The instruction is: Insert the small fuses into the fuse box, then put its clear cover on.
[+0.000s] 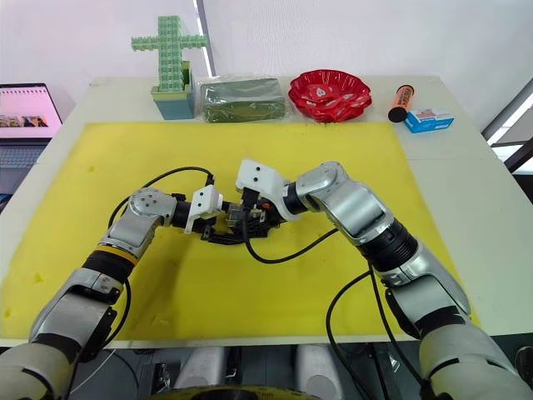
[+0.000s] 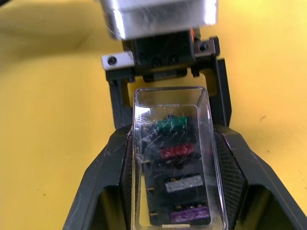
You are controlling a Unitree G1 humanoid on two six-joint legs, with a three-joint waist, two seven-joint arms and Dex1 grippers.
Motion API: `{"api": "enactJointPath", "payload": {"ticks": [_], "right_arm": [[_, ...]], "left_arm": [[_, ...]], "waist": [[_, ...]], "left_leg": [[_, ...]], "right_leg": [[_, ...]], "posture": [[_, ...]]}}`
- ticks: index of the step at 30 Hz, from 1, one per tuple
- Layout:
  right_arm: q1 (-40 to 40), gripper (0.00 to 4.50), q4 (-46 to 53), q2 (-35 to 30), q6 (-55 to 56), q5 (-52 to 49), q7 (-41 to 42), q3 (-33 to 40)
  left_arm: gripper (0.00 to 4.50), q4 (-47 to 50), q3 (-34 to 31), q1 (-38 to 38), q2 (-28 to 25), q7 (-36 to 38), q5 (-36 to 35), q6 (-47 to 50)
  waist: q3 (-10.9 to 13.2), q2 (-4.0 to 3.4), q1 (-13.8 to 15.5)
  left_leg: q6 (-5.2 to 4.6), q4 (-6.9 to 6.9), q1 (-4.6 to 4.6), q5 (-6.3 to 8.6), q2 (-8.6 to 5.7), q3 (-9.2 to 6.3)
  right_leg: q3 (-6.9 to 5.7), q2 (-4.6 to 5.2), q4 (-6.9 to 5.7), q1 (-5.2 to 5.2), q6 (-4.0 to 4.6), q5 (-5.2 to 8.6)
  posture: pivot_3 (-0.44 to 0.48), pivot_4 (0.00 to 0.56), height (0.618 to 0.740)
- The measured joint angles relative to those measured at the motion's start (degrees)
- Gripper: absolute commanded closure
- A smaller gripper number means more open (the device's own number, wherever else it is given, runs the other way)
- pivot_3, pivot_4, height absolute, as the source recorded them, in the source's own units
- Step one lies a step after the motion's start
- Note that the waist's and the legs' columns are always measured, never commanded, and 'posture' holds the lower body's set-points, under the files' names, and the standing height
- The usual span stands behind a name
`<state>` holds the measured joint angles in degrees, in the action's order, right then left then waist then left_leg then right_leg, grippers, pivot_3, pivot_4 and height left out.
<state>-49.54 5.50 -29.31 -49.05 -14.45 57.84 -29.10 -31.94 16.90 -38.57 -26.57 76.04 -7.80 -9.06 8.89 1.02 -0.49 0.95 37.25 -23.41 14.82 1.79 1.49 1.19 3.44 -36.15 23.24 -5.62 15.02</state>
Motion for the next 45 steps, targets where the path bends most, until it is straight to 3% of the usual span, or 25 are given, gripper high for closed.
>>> {"api": "enactJointPath", "payload": {"ticks": [33, 39, 45], "right_arm": [[0.3, 2.68, -6.2, 1.3, 8.5, 6.4, 4.3, -1.9], [1.3, 0.68, -7.8, 1.1, 8.0, 7.0, 5.2, -2.2], [1.2, 0.68, -8.5, 2.7, 8.3, 6.9, 4.5, -1.1]], "left_arm": [[1.67, -0.6, -0.2, 0.0, 0.2, -0.1, 0.8, -0.4], [1.67, -0.6, -0.4, 0.0, 0.2, 0.0, 0.9, -0.4], [1.67, -0.5, -0.5, 0.1, 0.3, 0.0, 0.9, -0.3]], "waist": [[0.0, 0.00, -0.1], [0.0, 0.00, -0.1], [0.0, 0.00, 0.0]], "left_leg": [[0.00, 0.01, 0.06, 0.00, 0.01, -0.01], [0.00, 0.01, 0.06, 0.00, 0.01, 0.00], [0.00, 0.01, 0.06, 0.00, 0.02, -0.03]], "right_leg": [[0.00, -0.03, -0.06, -0.05, 0.00, 0.00], [0.00, -0.03, -0.05, -0.04, 0.00, 0.00], [-0.01, -0.06, -0.06, -0.04, 0.00, 0.00]], "posture": [[0.000, 0.150, 0.740], [0.000, 0.150, 0.740], [0.000, 0.150, 0.740]]}}
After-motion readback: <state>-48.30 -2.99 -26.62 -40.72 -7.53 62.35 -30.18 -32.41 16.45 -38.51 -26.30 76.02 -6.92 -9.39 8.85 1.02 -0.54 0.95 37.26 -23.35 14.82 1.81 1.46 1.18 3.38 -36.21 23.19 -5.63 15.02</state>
